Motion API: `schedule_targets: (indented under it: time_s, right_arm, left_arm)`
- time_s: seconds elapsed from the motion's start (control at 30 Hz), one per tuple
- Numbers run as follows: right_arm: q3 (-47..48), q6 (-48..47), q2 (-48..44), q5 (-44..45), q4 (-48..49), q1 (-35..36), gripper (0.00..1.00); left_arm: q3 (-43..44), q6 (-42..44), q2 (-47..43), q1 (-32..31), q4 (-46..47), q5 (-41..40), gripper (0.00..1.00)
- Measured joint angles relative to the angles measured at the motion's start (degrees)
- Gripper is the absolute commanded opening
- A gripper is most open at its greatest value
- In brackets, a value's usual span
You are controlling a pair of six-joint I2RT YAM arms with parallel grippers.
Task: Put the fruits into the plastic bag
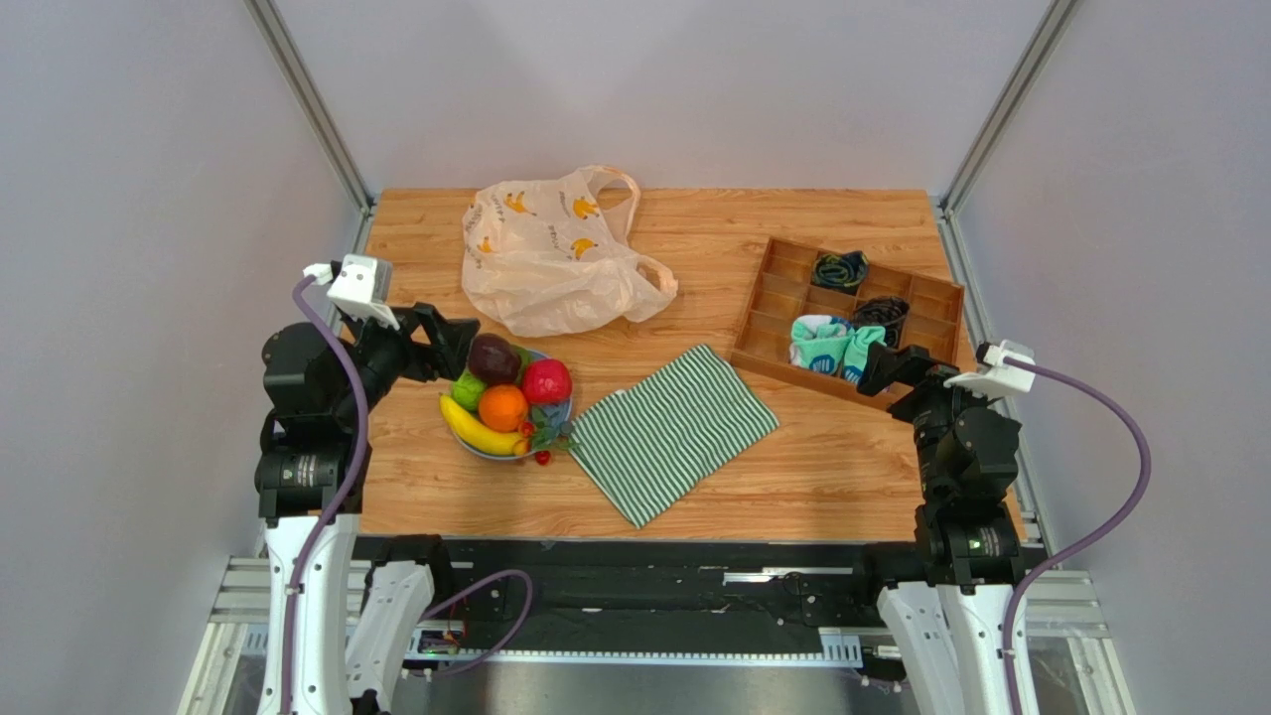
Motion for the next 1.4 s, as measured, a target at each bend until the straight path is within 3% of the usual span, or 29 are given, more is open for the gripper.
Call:
schedule_targets:
  time_s: [0.57,0.77,0.97,1.27,1.4]
  right_arm:
    - [0.0,0.0,0.0,-0.4,0.0,0.0,0.97]
    - [0.0,0.0,0.0,-0.5,0.0,0.0,0.97]
    - [0.0,0.0,1.3,-1.6,0.3,0.0,0.97]
    - [0.0,0.0,2.4,-3.6,0.5,0.0,0.97]
    - [0.0,0.0,2.5,-4.2,0.5,0.0,0.97]
  left_arm:
    - [-0.7,-0.3,0.5,0.0,1.0,0.2,0.84]
    - [-0.2,-1.4,6.7,-2.3,2.5,0.4,0.82]
    - [8.7,-1.4,20.4,-14.1,-0.3,-6.8,0.81]
    - [28.0,0.3,47.5,-22.3,-2.8,-11.6,0.81]
    - [37.5,4.1,59.7,-27.5,-5.2,-12.0,0.74]
